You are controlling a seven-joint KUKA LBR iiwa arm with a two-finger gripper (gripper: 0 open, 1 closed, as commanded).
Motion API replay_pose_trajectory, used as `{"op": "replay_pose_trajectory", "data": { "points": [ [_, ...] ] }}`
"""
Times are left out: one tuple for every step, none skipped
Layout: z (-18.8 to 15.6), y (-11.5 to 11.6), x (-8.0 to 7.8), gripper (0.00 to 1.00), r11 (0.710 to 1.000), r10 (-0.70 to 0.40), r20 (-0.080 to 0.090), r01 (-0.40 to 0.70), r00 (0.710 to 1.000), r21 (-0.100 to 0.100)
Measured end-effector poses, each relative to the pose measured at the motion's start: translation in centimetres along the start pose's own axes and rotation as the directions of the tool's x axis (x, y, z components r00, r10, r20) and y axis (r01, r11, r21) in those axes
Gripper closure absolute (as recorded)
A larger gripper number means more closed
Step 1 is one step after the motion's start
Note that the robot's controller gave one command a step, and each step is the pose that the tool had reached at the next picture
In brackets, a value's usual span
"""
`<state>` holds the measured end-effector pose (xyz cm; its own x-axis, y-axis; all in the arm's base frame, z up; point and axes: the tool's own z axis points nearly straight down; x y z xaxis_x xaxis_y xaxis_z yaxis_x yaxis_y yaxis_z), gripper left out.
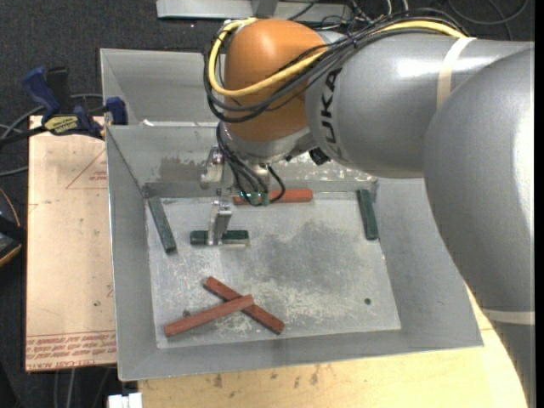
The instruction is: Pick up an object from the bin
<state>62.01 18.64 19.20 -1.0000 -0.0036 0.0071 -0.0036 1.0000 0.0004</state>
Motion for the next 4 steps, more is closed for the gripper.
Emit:
{"op": "replay_pose_trajectory", "data": {
  "points": [
    [-0.5,-0.1,-0.2,0.00,1.000,0.003,0.008,-0.003,1.000,-0.001],
    [11.0,-5.0,0.2,1.00,0.999,-0.044,0.027,0.044,0.999,-0.009],
    [11.0,-5.0,0.2,1.00,0.999,-0.043,0.027,0.044,0.999,-0.010],
    [2.5,0.0,0.8,0.00,0.997,-0.072,0.008,0.072,0.997,0.000]
  ]
}}
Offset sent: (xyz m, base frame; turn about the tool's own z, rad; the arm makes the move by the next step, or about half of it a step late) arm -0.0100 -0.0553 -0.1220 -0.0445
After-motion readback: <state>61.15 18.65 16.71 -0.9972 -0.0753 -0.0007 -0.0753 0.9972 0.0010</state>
